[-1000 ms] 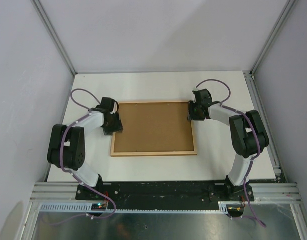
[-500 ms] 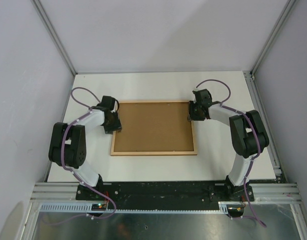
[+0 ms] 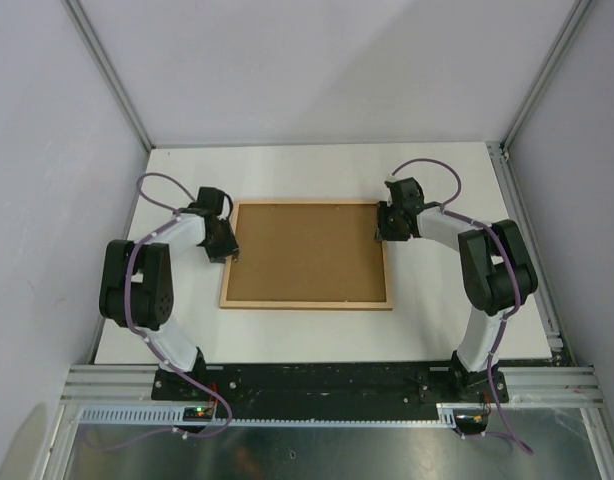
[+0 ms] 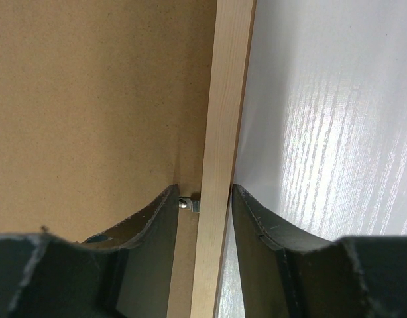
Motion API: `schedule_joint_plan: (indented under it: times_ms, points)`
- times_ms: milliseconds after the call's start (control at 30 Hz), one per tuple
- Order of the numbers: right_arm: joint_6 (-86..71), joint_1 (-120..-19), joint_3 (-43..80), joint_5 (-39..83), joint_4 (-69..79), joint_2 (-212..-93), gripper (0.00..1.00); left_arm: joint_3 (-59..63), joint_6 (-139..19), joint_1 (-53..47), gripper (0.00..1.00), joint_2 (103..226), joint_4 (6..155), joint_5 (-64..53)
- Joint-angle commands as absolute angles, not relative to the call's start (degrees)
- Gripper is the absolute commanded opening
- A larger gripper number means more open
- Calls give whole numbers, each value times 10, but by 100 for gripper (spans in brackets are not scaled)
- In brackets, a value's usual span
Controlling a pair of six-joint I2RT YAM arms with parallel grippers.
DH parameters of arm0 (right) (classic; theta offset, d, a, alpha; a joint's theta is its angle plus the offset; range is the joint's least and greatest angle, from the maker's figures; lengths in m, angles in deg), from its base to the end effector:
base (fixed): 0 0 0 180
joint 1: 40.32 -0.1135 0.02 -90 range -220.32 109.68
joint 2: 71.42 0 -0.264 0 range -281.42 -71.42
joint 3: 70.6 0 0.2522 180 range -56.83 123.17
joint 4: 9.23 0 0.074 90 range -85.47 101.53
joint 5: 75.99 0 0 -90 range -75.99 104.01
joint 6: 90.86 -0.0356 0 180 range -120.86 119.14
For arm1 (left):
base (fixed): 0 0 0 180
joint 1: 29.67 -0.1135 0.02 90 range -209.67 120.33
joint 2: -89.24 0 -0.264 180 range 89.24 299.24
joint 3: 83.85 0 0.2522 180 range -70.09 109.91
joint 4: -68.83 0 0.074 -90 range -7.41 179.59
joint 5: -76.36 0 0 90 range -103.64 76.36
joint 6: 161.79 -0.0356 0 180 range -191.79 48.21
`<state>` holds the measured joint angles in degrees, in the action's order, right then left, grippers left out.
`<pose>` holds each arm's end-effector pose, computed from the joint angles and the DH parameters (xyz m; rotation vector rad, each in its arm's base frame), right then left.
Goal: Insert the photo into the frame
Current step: Press the fastener onto the backboard.
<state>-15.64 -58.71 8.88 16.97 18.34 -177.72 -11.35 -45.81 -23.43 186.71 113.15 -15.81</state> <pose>0.3628 0.1226 0.1640 -0.1012 2.5424 0.2962 0.3199 -0.0336 0.1663 -0.4865 2.7397 -0.0905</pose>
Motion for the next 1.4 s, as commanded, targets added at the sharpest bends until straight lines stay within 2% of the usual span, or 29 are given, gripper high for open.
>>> schedule_joint_plan:
  times_ms: [0,533,933,1133,1367]
  points:
    - [-152,-589,101,175,193,-1790,42,-119,-459,-241,37,1892,1119,-169]
    - [-154,-589,101,178,195,-1793,42,-162,-412,-241,24,1863,1115,-154]
    - [-154,-589,101,185,194,-1791,44,-170,-407,-241,1,1849,1114,-158]
    - [-157,-596,101,181,195,-1787,51,-170,-407,-241,0,1844,1114,-157]
    - [-170,-599,101,148,198,-1789,49,-172,-407,-240,0,1840,1114,-156]
